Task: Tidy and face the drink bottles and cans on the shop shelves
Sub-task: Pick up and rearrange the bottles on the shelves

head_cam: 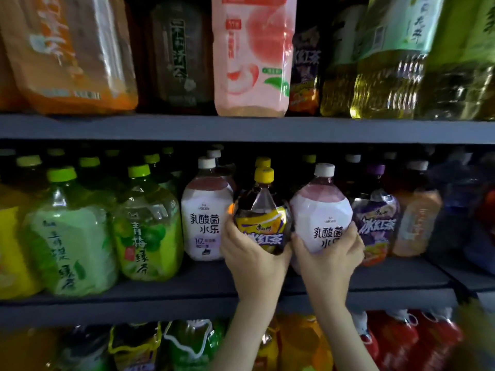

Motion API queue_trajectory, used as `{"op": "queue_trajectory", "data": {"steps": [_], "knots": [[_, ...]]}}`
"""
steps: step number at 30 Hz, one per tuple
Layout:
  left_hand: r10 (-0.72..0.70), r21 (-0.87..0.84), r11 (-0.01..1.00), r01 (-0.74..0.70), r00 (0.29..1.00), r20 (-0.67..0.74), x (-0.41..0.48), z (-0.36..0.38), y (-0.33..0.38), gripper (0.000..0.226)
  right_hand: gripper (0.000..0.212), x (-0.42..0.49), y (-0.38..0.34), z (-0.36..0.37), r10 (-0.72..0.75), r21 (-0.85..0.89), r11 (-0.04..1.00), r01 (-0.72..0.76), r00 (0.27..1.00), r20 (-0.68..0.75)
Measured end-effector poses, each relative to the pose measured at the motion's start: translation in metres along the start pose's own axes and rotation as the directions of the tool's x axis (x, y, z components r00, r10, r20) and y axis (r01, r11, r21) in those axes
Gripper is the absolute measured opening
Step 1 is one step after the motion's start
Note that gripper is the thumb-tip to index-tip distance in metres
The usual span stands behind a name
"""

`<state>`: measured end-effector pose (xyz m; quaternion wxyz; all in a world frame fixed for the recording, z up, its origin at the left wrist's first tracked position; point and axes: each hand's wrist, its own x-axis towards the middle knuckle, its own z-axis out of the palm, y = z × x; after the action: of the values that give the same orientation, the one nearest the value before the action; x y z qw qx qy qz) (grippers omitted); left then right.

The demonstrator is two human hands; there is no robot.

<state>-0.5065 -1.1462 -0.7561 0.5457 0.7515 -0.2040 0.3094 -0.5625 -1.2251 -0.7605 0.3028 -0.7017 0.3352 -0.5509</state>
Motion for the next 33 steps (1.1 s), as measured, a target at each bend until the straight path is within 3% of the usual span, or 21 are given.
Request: {"op": "queue_trajectory", "data": {"steps": [7,12,18,26,33], "knots": [[0.021,0.072,0.997,-0.021,1.000,0.002,0.000,-0.001,-0.001,0.118,0.108,0.001,0.002,0.002,0.006,-0.078,0.997,-0.010,0.999,-0.048],[-0.009,-0.040,0.999,0.008,1.000,-0.017,0.000,-0.008,0.004,0.114,0.104,0.002,-0.005,-0.002,0.028,-0.087,0.996,-0.032,0.998,-0.050],[-0.060,-0.170,0.984,0.048,0.996,-0.064,-0.015,-0.044,-0.001,0.108,0.118,0.002,-0.015,-0.004,0.074,-0.113,0.991,-0.072,0.997,0.010],[-0.172,-0.239,0.959,0.155,0.983,-0.055,-0.003,-0.118,-0.007,0.113,0.102,0.009,-0.026,-0.007,0.112,-0.040,0.993,-0.111,0.994,0.011],[-0.153,-0.229,0.963,0.145,0.988,-0.019,0.010,-0.127,-0.011,0.108,0.101,0.003,-0.021,-0.016,0.035,-0.034,0.999,-0.035,0.999,-0.013]]}}
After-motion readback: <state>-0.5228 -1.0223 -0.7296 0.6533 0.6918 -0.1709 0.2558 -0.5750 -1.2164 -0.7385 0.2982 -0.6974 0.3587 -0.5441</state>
